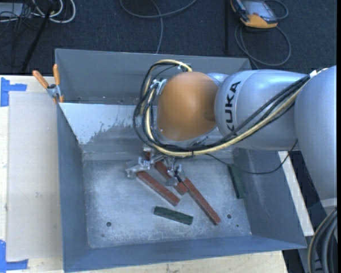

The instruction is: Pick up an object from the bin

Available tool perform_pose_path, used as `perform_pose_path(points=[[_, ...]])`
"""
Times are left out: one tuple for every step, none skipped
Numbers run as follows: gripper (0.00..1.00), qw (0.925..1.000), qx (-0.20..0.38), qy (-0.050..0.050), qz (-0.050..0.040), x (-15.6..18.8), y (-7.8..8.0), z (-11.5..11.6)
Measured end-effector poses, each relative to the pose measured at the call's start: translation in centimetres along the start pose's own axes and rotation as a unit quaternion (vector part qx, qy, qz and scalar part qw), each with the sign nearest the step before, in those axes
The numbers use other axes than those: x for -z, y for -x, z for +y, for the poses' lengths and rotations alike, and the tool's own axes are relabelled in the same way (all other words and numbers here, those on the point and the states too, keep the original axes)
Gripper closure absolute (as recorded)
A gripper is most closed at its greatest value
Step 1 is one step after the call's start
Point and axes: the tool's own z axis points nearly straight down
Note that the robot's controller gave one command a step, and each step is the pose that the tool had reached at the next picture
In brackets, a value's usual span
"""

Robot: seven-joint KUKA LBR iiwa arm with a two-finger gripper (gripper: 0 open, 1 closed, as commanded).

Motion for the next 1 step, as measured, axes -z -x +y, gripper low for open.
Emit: perform_pose_path(points=[[1.00, 1.0000, -0.003, 0.001, -0.0003, 0.04, -0.04, -0.02]])
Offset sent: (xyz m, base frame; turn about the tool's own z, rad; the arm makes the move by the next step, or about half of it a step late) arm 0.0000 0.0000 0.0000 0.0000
